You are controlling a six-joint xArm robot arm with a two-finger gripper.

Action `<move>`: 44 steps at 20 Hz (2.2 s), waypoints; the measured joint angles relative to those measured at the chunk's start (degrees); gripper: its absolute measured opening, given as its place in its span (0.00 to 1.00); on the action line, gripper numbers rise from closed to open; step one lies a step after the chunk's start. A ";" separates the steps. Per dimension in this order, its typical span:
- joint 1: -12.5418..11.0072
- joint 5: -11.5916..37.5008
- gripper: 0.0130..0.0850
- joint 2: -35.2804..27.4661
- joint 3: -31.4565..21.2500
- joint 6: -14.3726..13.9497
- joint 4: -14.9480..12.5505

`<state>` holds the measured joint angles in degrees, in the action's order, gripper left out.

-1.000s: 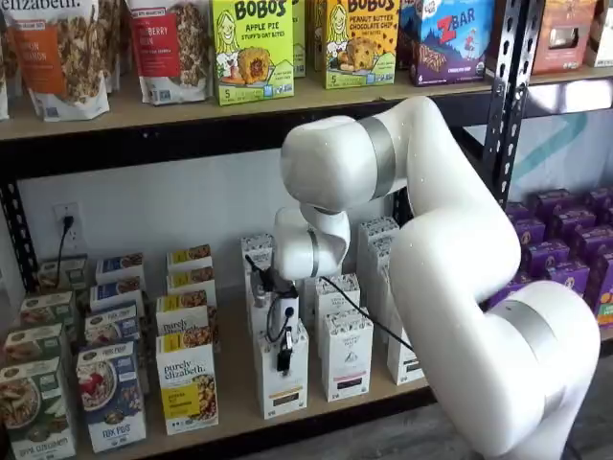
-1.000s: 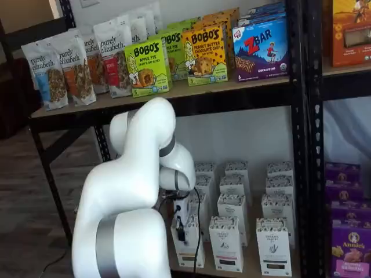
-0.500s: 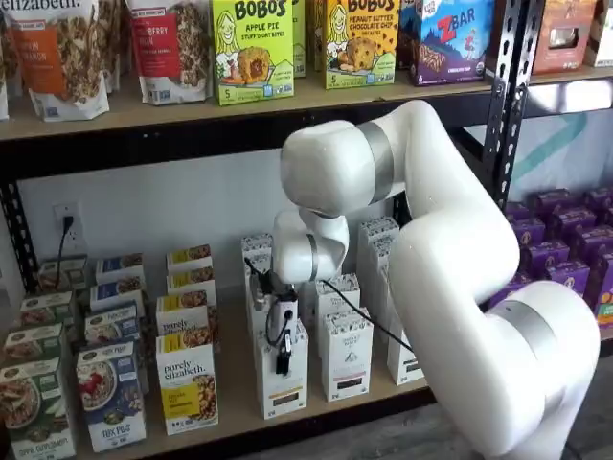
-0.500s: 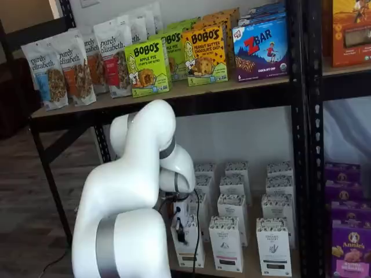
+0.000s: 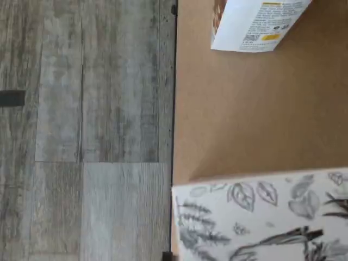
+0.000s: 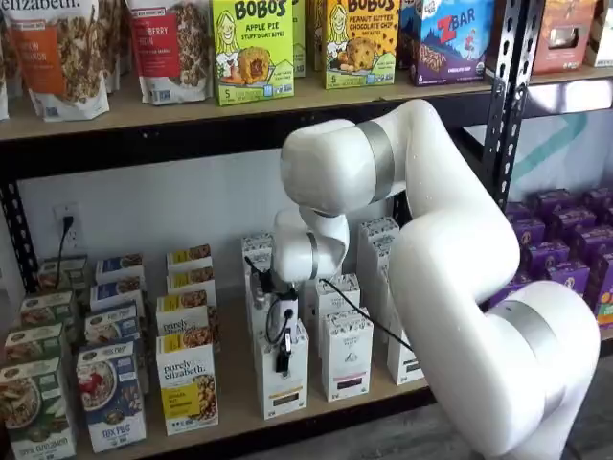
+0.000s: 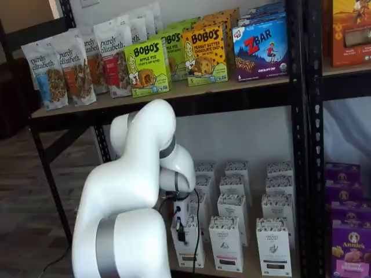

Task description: Pick up the white box with a yellow strip in the middle, on the bottom shelf, the fourth box from the left

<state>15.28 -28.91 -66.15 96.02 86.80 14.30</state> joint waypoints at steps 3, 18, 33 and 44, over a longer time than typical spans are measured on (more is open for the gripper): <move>-0.03 -0.09 0.61 0.19 -0.15 0.00 -0.03; -0.19 0.14 0.56 4.39 -5.92 0.63 0.30; 0.77 4.51 0.56 17.29 -26.00 4.77 4.90; 0.94 9.26 0.56 30.45 -44.95 8.65 8.41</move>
<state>16.23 -19.65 -35.71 51.07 95.44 22.71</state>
